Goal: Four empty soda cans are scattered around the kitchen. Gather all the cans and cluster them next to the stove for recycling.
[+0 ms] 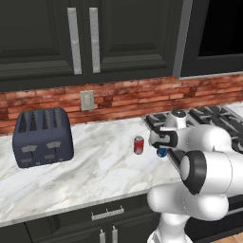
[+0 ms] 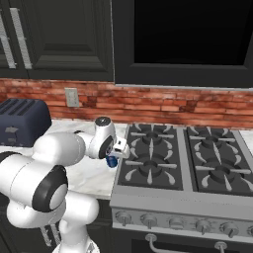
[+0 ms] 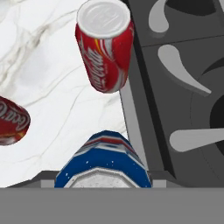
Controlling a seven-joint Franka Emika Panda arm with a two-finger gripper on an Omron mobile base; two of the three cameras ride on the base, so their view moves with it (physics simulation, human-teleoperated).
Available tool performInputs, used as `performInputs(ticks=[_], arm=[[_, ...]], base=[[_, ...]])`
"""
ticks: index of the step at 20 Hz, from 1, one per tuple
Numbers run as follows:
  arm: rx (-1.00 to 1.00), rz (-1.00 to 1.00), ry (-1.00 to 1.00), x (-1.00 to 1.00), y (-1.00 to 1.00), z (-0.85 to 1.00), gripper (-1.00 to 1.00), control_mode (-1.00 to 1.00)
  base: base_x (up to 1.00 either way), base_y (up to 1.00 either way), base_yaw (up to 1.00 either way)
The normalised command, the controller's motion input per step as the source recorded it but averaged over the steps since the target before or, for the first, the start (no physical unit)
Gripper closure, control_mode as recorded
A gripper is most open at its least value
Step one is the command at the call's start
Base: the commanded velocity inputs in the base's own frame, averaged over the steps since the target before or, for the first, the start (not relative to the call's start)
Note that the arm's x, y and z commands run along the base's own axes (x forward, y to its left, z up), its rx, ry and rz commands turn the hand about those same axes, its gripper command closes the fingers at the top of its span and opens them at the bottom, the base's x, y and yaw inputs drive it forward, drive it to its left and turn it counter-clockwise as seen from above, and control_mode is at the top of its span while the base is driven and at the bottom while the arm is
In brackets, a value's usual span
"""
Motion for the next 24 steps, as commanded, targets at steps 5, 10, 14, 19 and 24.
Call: performInputs(ticks=[5,10,14,19,24], arm=[[0.00,0.00,0.01,0.00,0.00,0.00,1.00,-1.00],[0.00,0.00,0.00,0.00,0.00,0.00,1.00,-1.00],[0.00,0.00,0.00,0.00,0.00,0.00,-1.00,-1.00],[0.00,0.00,0.00,0.00,0.00,0.00,-1.00,-1.00],[0.00,0.00,0.00,0.00,0.00,0.00,-1.00,-1.00]], base=[[0.00,0.00,0.00],[0.00,0.00,0.00],[0.00,0.00,0.00],[0.00,0.00,0.00],[0.00,0.00,0.00]])
